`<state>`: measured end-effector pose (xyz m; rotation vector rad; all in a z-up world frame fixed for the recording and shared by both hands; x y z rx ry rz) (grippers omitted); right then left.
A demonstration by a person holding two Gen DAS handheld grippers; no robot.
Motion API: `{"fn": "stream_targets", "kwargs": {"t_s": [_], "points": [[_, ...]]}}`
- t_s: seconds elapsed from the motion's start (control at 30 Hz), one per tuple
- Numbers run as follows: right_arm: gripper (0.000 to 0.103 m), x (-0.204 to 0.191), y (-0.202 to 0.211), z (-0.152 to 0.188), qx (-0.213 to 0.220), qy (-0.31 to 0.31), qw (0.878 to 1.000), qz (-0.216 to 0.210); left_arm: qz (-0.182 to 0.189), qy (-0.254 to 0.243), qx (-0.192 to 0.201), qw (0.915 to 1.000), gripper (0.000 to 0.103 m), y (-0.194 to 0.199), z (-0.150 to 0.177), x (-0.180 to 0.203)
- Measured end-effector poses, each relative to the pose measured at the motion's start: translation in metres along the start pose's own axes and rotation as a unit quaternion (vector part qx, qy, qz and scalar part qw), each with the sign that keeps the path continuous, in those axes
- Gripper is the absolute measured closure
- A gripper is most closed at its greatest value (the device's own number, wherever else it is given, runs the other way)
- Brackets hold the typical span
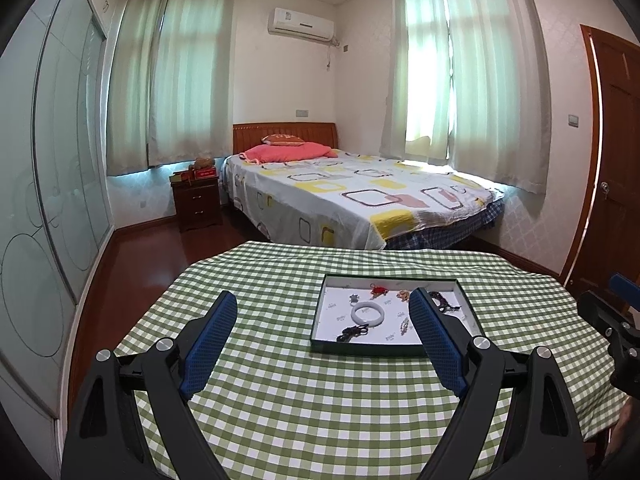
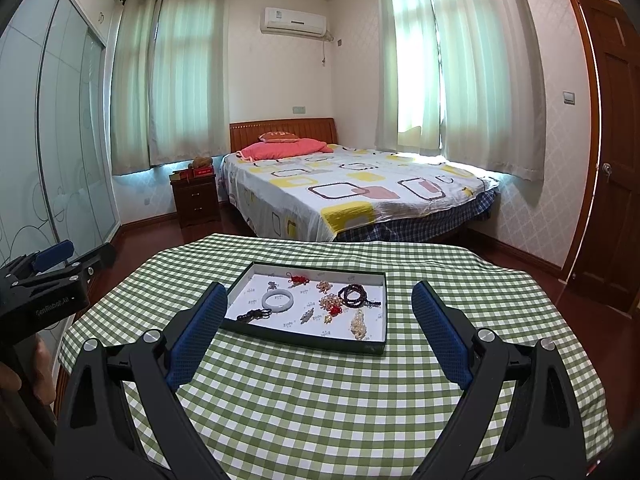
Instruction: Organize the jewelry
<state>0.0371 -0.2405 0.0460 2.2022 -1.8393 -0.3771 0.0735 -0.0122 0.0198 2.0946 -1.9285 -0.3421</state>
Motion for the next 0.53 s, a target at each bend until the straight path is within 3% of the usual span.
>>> {"fn": "stream_targets", "kwargs": {"t_s": [0.27, 0.37, 0.53], "points": [[0.012, -0.001, -0.006, 0.006, -0.009, -0.001, 1.000, -0.003, 0.004, 0.002, -0.005, 1.0000, 0.018, -0.009, 0.003, -0.002], [0.012, 0.001, -0.011, 0.007, -0.012, -0.003, 1.000, -0.003, -0.012, 0.004, -0.001, 0.9999, 0.018, -0.015, 0.004, -0.007], [0.012, 0.008, -0.024, 0.014, -0.024, -0.013, 1.000, 0.001, -0.014, 0.012, -0.034, 0.9992, 0.018, -0.043, 0.015, -0.016]]}}
Point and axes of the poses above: each gripper's, at about its wrist camera, not at the fingertips, and y roughly against the way its jaws point, x to its right, z to its underside, the point moved 4 cm from there along -y, roughly the way its jaws point, and after that the axes turned 2 degrees about x, right-handed, at the moved point
